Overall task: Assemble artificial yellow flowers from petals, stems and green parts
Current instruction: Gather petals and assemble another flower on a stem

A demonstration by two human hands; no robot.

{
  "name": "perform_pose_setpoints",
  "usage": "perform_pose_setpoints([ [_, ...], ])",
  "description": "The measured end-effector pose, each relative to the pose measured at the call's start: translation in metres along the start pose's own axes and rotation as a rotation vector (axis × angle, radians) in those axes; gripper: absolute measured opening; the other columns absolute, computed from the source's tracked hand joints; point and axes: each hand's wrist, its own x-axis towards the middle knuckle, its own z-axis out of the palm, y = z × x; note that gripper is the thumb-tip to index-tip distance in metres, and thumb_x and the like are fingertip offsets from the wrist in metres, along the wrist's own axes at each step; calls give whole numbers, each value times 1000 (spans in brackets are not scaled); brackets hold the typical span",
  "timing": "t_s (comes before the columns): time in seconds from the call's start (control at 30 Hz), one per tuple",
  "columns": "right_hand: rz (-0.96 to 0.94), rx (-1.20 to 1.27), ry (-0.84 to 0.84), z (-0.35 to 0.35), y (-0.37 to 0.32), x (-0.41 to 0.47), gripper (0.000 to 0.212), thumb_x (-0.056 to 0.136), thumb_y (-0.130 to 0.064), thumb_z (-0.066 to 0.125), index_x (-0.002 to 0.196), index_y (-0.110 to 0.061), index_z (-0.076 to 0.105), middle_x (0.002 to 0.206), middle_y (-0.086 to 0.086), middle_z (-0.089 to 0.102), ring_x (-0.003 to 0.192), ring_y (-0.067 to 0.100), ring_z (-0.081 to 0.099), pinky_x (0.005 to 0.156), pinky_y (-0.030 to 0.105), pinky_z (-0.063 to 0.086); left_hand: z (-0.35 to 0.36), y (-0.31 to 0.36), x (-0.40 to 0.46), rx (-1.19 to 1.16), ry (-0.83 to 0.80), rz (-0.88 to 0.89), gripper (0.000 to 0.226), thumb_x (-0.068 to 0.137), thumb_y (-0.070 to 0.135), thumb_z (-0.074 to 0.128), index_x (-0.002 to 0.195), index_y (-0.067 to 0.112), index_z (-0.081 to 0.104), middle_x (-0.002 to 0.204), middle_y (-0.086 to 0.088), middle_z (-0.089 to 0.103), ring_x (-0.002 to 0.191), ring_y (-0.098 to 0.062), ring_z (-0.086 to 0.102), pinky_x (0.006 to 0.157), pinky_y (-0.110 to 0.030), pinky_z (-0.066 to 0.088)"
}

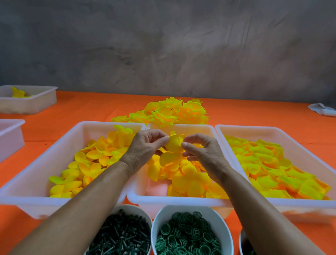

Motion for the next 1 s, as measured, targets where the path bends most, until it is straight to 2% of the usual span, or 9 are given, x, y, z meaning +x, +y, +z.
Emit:
perform_pose_setpoints([
  [0.13,16,2,88,0,-2,0,35,82,-17,72,111,-13,52,105,3,61,59,7,65,48,15,46,0,1,0,-12,0,22,15,89,-1,58,81,8,67,60,8,63,54,0,56,49,-18,46],
  [0.23,-10,-34,72,-1,-4,-1,40,81,-19,73,117,-20,56,106,0,60,78,8,59,47,7,42,0,3,-1,-40,0,18,12,89,0,58,85,5,67,63,0,62,55,-3,56,47,-19,44],
  [0.3,12,-40,34,-2,-4,-1,35,80,-21,73,112,-22,61,106,-3,61,85,5,55,52,9,43,0,3,-2,-81,2,3,12,89,1,58,85,5,68,62,0,62,56,-6,56,47,-20,44],
  [0.4,57,-2,-32,-2,-6,-2,25,76,-25,75,99,-23,66,91,-5,66,74,7,57,57,19,40,-1,4,-3,-135,8,-33,14,89,6,57,81,8,68,64,2,64,59,-9,58,53,-23,47],
  [0.53,11,103,-113,-2,-6,-3,27,64,-30,76,87,-17,69,64,-7,65,54,6,53,51,19,41,-2,4,-1,-259,2,-129,16,89,13,55,77,8,63,70,-8,61,63,-15,55,59,-26,46],
  [0.63,-11,225,-148,-3,-4,-2,21,67,-27,75,82,-13,72,63,-1,63,50,8,50,48,18,41,-1,3,1,-323,2,-175,19,91,14,52,75,7,60,66,-6,59,59,-14,51,54,-24,43],
  [0.8,81,315,-245,-3,-5,-1,19,75,-22,69,87,-7,72,72,11,62,49,9,53,47,19,44,1,-3,4,-225,138,-164,24,96,13,49,74,8,56,70,-8,50,66,-17,42,59,-30,36],
  [0.9,152,162,-270,-2,-3,-2,10,87,-15,63,82,-7,68,63,7,61,50,11,54,47,19,44,0,-5,4,-171,185,-125,28,96,13,51,68,12,56,66,-6,49,64,-17,41,59,-31,36],
  [1.0,182,50,-284,-1,-2,-2,20,93,-12,57,74,-10,64,57,3,62,50,10,55,47,17,43,0,-6,4,-143,204,-97,30,96,14,51,66,14,55,61,0,51,61,-14,43,58,-30,38],
])
